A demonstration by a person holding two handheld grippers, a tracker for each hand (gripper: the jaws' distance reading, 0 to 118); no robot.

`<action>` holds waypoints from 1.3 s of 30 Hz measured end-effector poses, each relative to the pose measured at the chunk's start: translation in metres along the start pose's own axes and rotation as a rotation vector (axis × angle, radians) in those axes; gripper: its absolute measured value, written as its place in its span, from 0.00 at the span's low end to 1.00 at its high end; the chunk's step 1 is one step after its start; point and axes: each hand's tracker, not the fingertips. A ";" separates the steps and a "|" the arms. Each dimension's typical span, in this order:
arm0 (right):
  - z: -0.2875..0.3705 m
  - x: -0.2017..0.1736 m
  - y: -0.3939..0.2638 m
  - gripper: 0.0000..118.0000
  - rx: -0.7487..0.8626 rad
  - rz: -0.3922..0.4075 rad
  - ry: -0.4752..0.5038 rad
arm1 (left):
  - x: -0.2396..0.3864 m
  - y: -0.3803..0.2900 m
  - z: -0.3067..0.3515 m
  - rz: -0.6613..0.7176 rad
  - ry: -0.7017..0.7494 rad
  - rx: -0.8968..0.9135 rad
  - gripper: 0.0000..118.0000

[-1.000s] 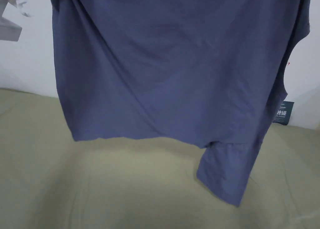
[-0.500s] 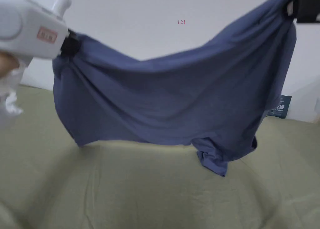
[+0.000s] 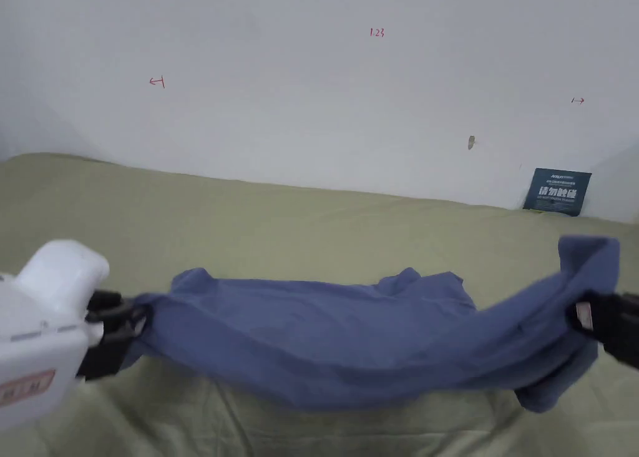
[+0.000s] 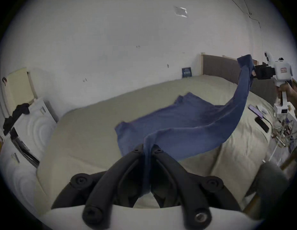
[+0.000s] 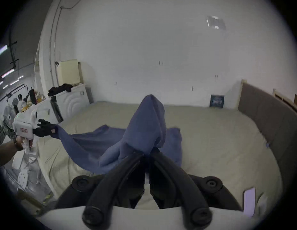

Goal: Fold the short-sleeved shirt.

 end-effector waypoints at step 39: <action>0.049 -0.076 -0.079 0.01 -0.115 -0.059 -0.332 | 0.103 -0.033 0.066 0.287 0.101 -0.015 0.00</action>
